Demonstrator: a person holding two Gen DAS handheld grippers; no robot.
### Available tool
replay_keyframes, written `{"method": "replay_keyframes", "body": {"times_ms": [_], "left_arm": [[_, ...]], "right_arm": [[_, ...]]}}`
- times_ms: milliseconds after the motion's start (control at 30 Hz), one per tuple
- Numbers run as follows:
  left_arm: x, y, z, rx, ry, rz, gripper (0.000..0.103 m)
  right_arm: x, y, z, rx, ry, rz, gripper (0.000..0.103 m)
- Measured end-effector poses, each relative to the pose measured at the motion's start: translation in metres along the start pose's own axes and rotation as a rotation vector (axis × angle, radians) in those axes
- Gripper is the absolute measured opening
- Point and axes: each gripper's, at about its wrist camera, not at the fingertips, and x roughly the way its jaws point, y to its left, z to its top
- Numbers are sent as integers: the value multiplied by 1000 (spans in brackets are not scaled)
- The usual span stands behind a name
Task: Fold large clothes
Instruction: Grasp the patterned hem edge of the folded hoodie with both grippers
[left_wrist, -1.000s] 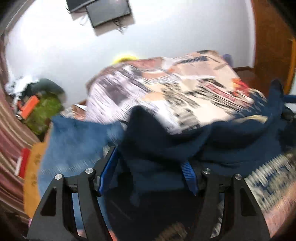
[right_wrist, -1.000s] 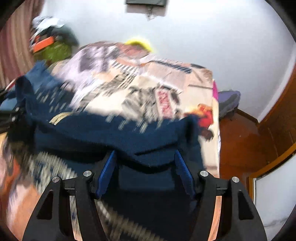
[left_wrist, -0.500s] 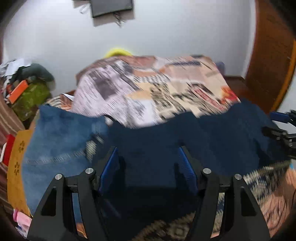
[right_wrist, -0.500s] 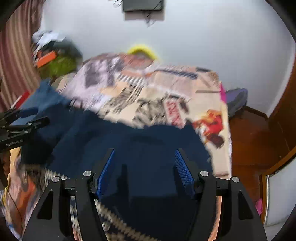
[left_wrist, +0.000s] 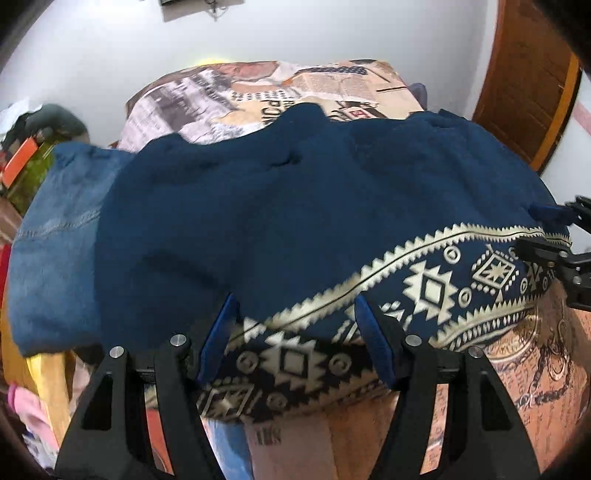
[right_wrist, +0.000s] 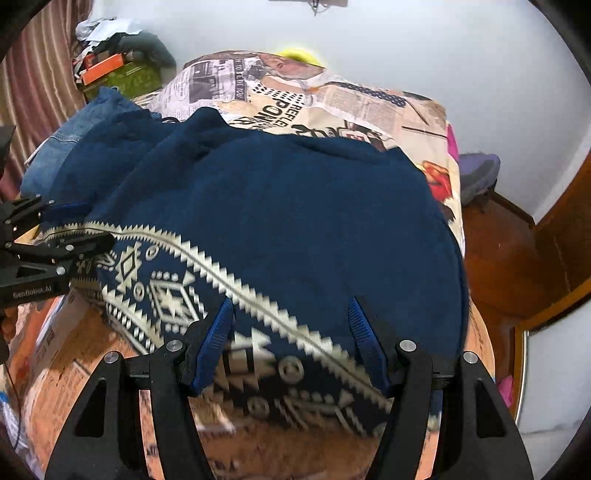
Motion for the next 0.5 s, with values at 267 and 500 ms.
{"method": "replay_keyframes", "body": {"times_ms": [267,500], "left_arm": [[-23,43,-33,-121,7,57,66],[-38,89,-63,-260,21,119,66]], "right_arm": [[-13,-9,-22,36,22,-45,61],[-29,-9,-34,51,7,-60,61]]}}
